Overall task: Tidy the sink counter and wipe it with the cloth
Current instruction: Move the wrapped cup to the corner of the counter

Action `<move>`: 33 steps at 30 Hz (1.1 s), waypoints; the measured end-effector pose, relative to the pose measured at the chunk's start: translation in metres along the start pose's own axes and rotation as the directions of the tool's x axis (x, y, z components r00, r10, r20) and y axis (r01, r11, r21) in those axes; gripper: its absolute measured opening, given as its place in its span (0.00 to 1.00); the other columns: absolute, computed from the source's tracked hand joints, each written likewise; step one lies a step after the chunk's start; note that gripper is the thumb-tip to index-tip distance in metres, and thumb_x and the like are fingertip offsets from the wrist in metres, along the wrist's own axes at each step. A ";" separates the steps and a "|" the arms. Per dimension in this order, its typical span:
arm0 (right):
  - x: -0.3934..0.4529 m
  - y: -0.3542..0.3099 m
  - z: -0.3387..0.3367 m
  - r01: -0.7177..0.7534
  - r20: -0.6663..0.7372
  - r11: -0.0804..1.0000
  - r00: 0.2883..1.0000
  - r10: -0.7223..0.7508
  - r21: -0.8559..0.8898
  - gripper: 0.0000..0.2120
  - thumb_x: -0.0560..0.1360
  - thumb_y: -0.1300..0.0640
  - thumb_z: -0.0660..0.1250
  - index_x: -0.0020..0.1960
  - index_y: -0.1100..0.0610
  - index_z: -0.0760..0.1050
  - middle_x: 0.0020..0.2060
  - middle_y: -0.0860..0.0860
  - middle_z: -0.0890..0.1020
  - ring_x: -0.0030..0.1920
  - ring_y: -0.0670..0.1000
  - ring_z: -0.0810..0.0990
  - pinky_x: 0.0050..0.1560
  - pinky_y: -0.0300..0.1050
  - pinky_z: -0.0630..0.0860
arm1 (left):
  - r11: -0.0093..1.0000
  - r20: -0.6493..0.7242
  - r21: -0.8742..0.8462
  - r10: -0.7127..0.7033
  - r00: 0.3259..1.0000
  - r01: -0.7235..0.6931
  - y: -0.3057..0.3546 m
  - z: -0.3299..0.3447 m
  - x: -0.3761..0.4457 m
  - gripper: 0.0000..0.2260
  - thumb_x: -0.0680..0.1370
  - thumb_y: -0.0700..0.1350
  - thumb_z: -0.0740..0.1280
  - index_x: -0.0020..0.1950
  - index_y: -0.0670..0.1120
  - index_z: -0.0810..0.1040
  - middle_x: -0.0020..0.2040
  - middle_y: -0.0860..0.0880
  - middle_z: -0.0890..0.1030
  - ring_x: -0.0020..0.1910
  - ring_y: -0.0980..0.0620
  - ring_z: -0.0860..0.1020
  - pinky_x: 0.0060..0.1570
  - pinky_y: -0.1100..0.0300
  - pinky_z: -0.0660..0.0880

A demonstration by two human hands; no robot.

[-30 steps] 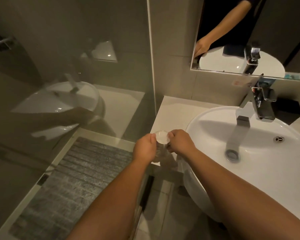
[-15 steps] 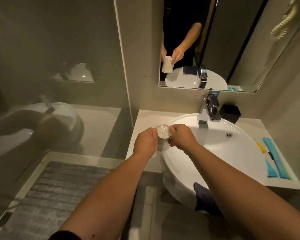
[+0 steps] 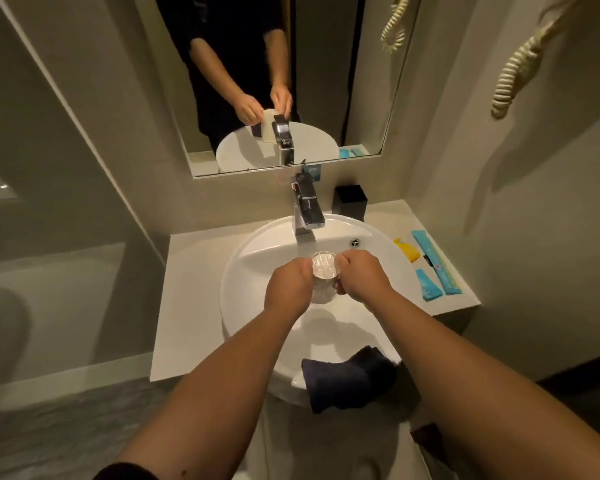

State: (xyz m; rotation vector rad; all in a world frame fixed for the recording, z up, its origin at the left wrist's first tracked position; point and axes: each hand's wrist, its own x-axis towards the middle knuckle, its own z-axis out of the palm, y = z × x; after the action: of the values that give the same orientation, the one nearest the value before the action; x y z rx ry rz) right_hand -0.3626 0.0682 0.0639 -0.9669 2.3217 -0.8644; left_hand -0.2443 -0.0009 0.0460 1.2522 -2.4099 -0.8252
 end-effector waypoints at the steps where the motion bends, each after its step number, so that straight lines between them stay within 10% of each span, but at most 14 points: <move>1: 0.005 0.008 -0.008 -0.010 0.001 1.000 1.000 0.010 0.001 0.12 0.77 0.62 0.58 0.42 0.64 0.78 0.38 0.60 0.84 0.39 0.60 0.83 0.45 0.54 0.80 | 1.000 0.012 0.017 0.020 1.000 -0.021 0.009 0.008 0.006 0.15 0.81 0.45 0.52 0.46 0.44 0.77 0.44 0.45 0.81 0.41 0.46 0.77 0.40 0.54 0.74; 10: 0.078 0.068 -0.080 -0.089 -0.116 0.996 0.989 0.090 0.014 0.15 0.76 0.59 0.56 0.41 0.62 0.80 0.37 0.61 0.84 0.41 0.62 0.83 0.47 0.55 0.81 | 0.985 0.071 -0.076 0.159 0.985 -0.153 0.090 0.065 0.071 0.17 0.83 0.47 0.51 0.45 0.42 0.76 0.43 0.44 0.80 0.43 0.44 0.76 0.42 0.54 0.70; 33: 0.303 0.134 -0.137 -0.144 -0.161 0.986 0.974 0.157 0.090 0.17 0.77 0.58 0.56 0.40 0.61 0.81 0.31 0.58 0.82 0.37 0.63 0.83 0.46 0.57 0.81 | 0.991 0.039 -0.137 -0.006 0.999 0.011 0.149 0.187 0.289 0.20 0.83 0.48 0.50 0.51 0.40 0.79 0.48 0.39 0.81 0.45 0.43 0.76 0.43 0.55 0.69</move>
State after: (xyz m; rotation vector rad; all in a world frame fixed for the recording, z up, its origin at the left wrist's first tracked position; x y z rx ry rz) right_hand -0.7013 -0.0345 0.0083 -0.6988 2.4454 -0.9987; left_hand -0.6007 -0.1044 -0.0095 1.2059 -2.3341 -1.0075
